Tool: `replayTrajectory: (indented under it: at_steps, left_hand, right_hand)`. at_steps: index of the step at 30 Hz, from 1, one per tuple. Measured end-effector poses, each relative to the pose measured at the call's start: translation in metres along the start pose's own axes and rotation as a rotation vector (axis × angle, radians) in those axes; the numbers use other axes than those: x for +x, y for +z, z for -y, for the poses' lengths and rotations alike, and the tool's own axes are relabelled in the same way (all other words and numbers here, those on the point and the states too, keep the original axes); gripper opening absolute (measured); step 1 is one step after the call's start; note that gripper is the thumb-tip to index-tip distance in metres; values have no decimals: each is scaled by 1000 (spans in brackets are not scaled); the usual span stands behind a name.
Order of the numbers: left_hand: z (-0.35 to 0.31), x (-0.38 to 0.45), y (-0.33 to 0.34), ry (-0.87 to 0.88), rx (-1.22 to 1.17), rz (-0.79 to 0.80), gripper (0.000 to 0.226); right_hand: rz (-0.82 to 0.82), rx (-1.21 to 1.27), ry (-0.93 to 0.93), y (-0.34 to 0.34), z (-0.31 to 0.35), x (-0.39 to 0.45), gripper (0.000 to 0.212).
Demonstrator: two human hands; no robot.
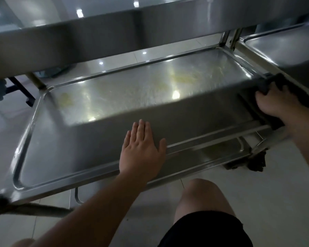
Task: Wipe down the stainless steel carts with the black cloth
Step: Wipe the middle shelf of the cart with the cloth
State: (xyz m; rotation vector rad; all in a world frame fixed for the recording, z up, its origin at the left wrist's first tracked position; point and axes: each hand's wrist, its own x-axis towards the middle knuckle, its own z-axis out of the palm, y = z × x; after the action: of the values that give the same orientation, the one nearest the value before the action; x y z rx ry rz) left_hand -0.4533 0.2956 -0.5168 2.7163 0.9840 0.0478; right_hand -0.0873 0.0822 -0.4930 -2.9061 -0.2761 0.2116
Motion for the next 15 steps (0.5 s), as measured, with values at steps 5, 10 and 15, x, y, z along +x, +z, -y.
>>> replayTrajectory:
  at_steps: [5, 10, 15]
  left_hand:
    - [1, 3, 4, 8, -26, -24, 89]
    - [2, 2, -4, -54, -270, -124, 84]
    - [22, 9, -20, -101, -439, -62, 78]
  right_hand:
    - [49, -14, -213, 23, 76, -39, 78]
    - [149, -96, -853, 69, 178, -143, 78]
    - [186, -90, -913, 71, 179, -144, 75]
